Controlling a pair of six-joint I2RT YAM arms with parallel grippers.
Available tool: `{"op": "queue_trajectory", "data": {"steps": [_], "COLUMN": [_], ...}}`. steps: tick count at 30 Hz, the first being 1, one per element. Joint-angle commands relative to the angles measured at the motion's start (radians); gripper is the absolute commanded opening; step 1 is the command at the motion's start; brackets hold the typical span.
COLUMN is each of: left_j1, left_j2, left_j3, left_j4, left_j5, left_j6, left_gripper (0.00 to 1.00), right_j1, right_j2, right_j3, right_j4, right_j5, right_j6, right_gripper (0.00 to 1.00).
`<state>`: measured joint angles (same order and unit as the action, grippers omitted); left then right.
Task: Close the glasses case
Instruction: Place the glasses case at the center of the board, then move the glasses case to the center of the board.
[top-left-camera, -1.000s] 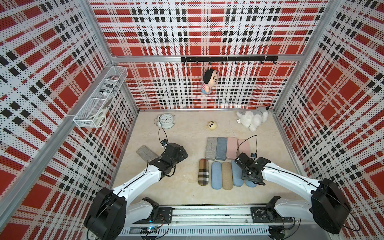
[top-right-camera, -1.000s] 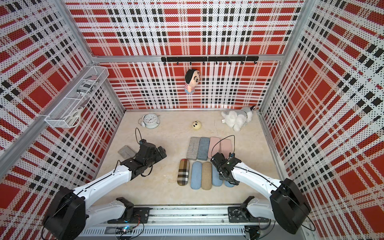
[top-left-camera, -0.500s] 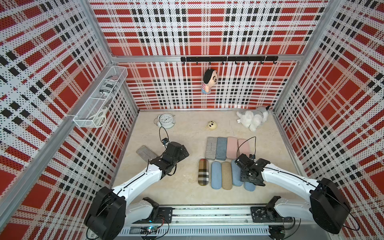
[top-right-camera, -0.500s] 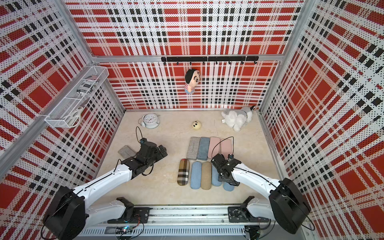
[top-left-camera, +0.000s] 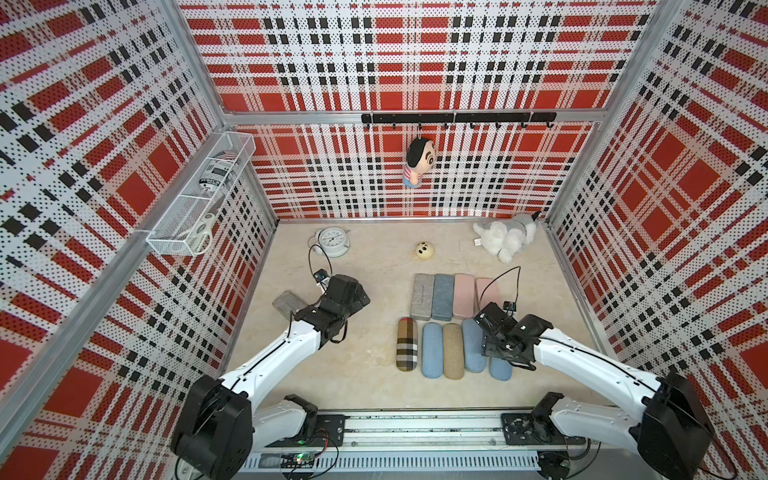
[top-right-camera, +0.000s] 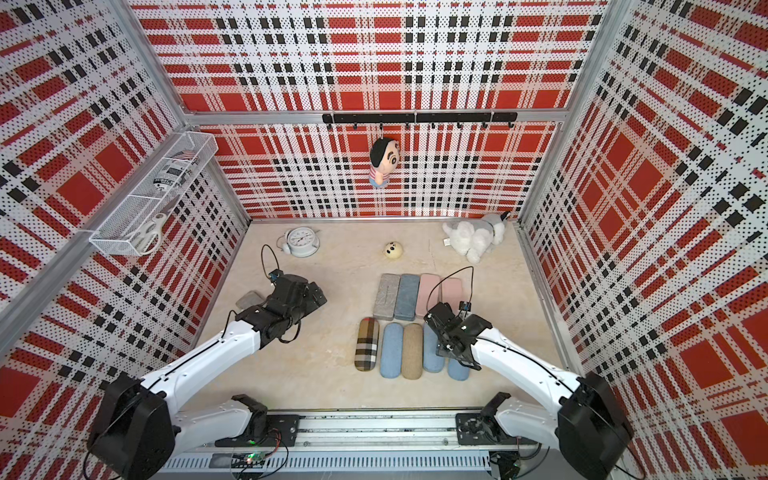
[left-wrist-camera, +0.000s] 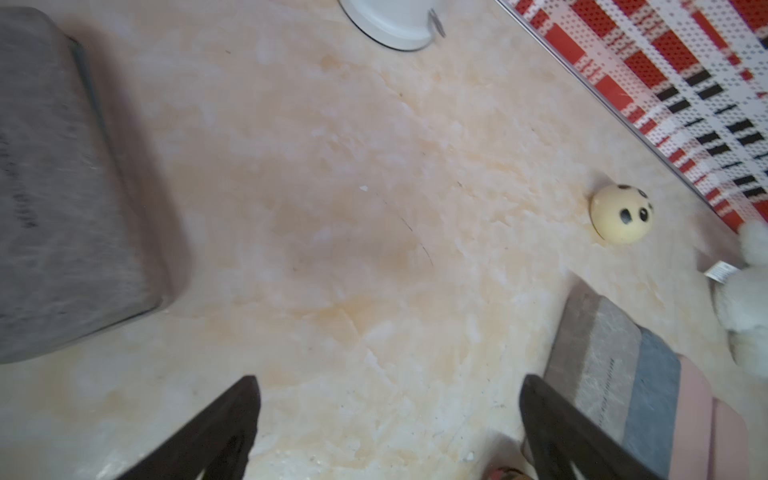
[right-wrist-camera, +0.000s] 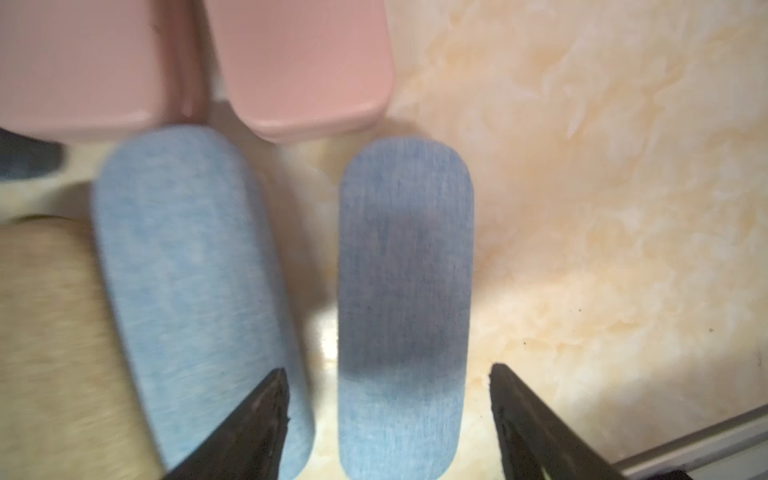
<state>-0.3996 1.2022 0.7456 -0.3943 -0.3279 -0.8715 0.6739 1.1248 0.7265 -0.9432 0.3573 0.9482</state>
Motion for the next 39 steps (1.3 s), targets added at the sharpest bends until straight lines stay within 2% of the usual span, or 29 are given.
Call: {"op": "queue_trajectory", "data": {"steps": [1, 8, 18, 23, 29, 39], "left_j1": [0.062, 0.220, 0.381, 0.427, 0.441, 0.477], "left_j2": [0.032, 0.106, 0.176, 0.193, 0.246, 0.357], "left_j3": [0.054, 0.081, 0.147, 0.159, 0.107, 0.048], "left_j4": [-0.130, -0.166, -0.225, -0.251, -0.199, -0.070], "left_j5": [-0.086, -0.092, -0.125, -0.136, -0.080, -0.022], "left_j6": [0.013, 0.017, 0.048, 0.060, 0.075, 0.105], "left_gripper": [0.98, 0.98, 0.98, 0.98, 0.98, 0.98], "right_j1": [0.007, 0.005, -0.023, -0.032, -0.039, -0.039], "right_j2": [-0.034, 0.112, 0.375, 0.466, 0.525, 0.519], "right_j3": [0.073, 0.206, 0.324, 0.378, 0.436, 0.472], "right_j4": [-0.010, 0.079, 0.300, 0.331, 0.335, 0.319], "right_j5": [0.019, -0.010, -0.166, -0.214, -0.240, -0.235], "right_j6": [-0.028, -0.170, -0.319, -0.356, -0.387, -0.376], "right_gripper": [0.79, 0.80, 0.84, 0.85, 0.87, 0.88]}}
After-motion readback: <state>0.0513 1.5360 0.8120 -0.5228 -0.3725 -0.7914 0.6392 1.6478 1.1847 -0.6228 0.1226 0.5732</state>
